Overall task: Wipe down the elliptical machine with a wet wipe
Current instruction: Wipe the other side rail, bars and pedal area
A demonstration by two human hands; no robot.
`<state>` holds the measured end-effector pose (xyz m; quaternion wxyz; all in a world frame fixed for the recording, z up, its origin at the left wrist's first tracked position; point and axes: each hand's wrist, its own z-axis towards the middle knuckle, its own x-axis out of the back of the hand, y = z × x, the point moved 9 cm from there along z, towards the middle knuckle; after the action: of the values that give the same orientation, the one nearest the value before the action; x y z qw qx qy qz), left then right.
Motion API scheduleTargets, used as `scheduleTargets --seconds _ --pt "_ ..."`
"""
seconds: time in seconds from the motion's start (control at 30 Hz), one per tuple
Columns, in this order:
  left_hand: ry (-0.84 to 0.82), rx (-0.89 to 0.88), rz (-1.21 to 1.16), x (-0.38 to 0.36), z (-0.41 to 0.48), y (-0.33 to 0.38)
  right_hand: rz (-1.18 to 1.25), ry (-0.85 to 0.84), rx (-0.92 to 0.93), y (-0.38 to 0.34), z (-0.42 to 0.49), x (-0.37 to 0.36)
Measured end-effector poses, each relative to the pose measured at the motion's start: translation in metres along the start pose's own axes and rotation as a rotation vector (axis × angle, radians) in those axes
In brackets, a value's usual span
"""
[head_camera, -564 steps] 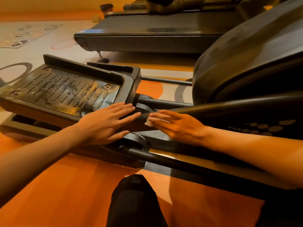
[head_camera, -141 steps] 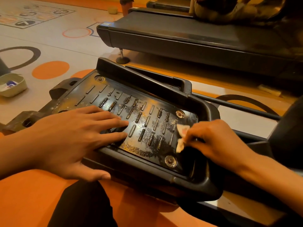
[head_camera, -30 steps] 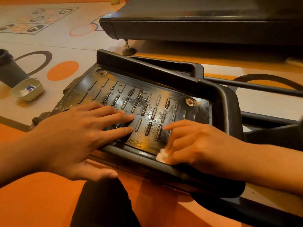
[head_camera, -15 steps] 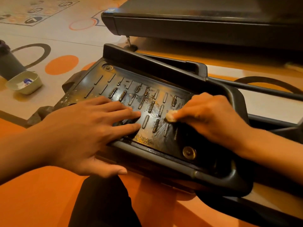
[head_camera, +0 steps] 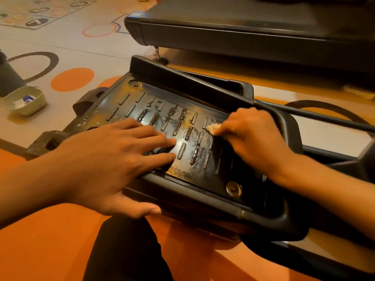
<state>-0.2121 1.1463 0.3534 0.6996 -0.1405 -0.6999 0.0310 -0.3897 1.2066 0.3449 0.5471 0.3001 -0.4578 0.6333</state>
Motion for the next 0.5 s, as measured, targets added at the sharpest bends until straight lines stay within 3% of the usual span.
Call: scheduleTargets --seconds 0.13,0.33,0.5 --pt "0.02 0.0 0.012 0.003 -0.001 0.0 0.062 0.026 -0.131 0.023 0.019 0.001" --pt "0.025 0.005 0.015 0.002 0.0 0.0 0.053 -0.08 -0.015 -0.027 -0.032 -0.002" --pt "0.012 0.004 0.011 0.003 0.0 0.001 0.023 0.061 -0.181 0.025 0.018 -0.005"
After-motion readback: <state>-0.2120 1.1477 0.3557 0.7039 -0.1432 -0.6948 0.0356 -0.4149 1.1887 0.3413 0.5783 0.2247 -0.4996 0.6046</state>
